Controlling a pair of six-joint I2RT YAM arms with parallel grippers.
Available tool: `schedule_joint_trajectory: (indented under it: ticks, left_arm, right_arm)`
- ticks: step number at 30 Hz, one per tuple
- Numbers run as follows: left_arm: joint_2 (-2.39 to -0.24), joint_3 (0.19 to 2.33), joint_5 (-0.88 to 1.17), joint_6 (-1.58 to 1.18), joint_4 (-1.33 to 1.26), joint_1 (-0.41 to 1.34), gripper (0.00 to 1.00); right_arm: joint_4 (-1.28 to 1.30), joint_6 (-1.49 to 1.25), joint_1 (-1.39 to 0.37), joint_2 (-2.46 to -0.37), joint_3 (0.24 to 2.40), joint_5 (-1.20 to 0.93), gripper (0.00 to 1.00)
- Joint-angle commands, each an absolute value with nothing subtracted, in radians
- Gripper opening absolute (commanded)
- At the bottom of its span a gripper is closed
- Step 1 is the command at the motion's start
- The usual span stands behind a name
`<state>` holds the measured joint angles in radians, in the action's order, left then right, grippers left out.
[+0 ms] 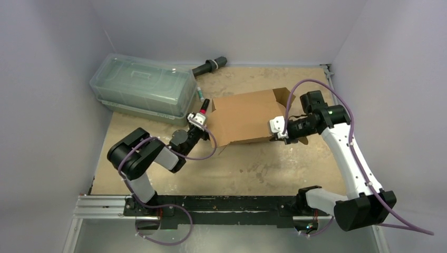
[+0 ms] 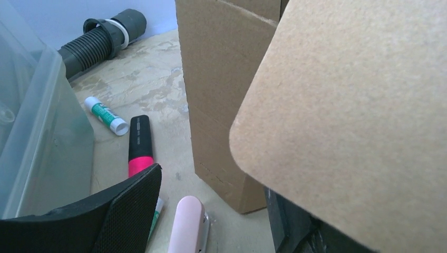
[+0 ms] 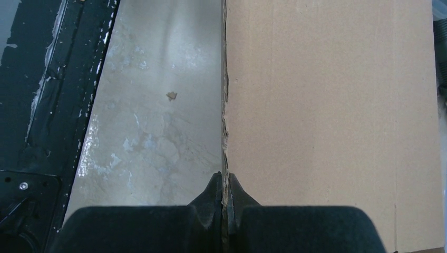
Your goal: Fold the paper box
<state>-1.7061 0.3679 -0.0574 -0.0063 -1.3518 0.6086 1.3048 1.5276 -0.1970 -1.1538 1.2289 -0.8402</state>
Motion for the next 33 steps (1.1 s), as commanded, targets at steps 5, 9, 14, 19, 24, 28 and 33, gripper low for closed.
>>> schedule_joint_trajectory:
  ticks: [5, 9, 14, 19, 24, 28, 33]
  left_arm:
    - [-1.855, 0.357, -0.144, 0.076, -1.777, 0.609, 0.72]
    - [-1.862, 0.379, -0.162, 0.101, -1.778, 0.608, 0.75]
    - [-1.87, 0.411, -0.183, 0.126, -1.778, 0.609, 0.79]
    - [-1.883, 0.443, -0.125, 0.106, -1.778, 0.609, 0.79]
    - [-1.899, 0.479, -0.1, 0.112, -1.77, 0.609, 0.81]
    - [-1.911, 0.518, -0.126, 0.117, -1.751, 0.609, 0.81]
    - [-1.926, 0.581, -0.165, 0.114, -1.729, 0.609, 0.76]
  right_arm:
    - [1.365, 1.468, -0.199, -1.211, 1.338, -0.93, 0.0]
    - [1.386, 1.435, -0.199, -1.246, 1.382, -0.925, 0.0]
    - [1.387, 1.387, -0.199, -1.277, 1.425, -0.932, 0.0]
    - [1.389, 1.329, -0.199, -1.314, 1.457, -0.931, 0.0]
    - [1.389, 1.276, -0.199, -1.328, 1.488, -0.938, 0.0]
    - [1.389, 1.248, -0.199, -1.334, 1.499, -0.943, 0.0]
    - [1.39, 1.231, -0.201, -1.342, 1.501, -0.947, 0.0]
